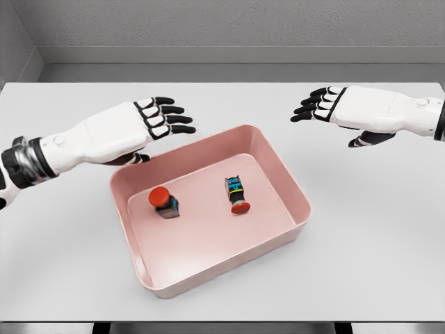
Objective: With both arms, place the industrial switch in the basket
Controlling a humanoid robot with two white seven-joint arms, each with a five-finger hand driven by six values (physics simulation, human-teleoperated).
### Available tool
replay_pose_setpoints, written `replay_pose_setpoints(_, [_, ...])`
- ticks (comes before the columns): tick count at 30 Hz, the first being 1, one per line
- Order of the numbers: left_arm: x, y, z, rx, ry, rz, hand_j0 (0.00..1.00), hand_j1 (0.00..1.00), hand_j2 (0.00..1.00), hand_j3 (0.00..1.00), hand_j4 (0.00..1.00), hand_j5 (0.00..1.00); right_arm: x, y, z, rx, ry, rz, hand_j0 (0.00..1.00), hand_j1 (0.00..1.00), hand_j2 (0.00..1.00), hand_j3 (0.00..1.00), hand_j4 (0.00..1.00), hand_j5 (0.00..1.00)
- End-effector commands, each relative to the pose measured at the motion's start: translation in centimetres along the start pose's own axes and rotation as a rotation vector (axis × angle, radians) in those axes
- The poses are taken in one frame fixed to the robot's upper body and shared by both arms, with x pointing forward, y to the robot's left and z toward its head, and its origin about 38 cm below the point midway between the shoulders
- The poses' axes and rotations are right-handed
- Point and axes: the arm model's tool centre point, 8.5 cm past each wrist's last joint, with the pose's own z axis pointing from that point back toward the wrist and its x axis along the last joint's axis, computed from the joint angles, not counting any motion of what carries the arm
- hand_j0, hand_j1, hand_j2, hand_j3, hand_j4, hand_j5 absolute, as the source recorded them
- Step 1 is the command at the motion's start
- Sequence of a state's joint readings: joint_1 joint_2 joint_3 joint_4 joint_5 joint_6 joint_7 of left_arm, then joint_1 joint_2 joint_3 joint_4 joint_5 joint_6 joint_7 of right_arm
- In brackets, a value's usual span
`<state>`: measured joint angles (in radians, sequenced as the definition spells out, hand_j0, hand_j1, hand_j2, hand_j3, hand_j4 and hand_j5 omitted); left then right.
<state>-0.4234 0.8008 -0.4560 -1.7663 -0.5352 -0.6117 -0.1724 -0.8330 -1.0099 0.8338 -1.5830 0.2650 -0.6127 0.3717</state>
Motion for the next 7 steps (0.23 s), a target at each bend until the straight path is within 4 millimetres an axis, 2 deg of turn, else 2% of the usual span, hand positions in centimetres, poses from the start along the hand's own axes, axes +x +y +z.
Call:
replay_pose_setpoints(1, [-1.2,0.7,2.8,-0.066,0.038,-0.015,1.00,1.00,1.00,1.00,1.00,1.00,0.0,-0.1,0.1,-0.005,0.001,-0.006,1.00,1.00,1.00,1.00,1.00,1.00])
replay_pose_setpoints(3, [-1.9,0.4,5.7,-0.169,0.077,-0.039,1.00,1.00,1.00,1.00,1.00,1.00,0.0,-0.1,0.1,-0.004,0.001,-0.004,1.00,1.00,1.00,1.00,1.00,1.00])
replay_pose_setpoints(7, [-2.5,1.1,6.8,-0.198,0.098,-0.065,1.00,1.00,1.00,1.00,1.00,1.00,-0.1,0.0,0.3,-0.001,0.007,-0.005,1.00,1.00,1.00,1.00,1.00,1.00])
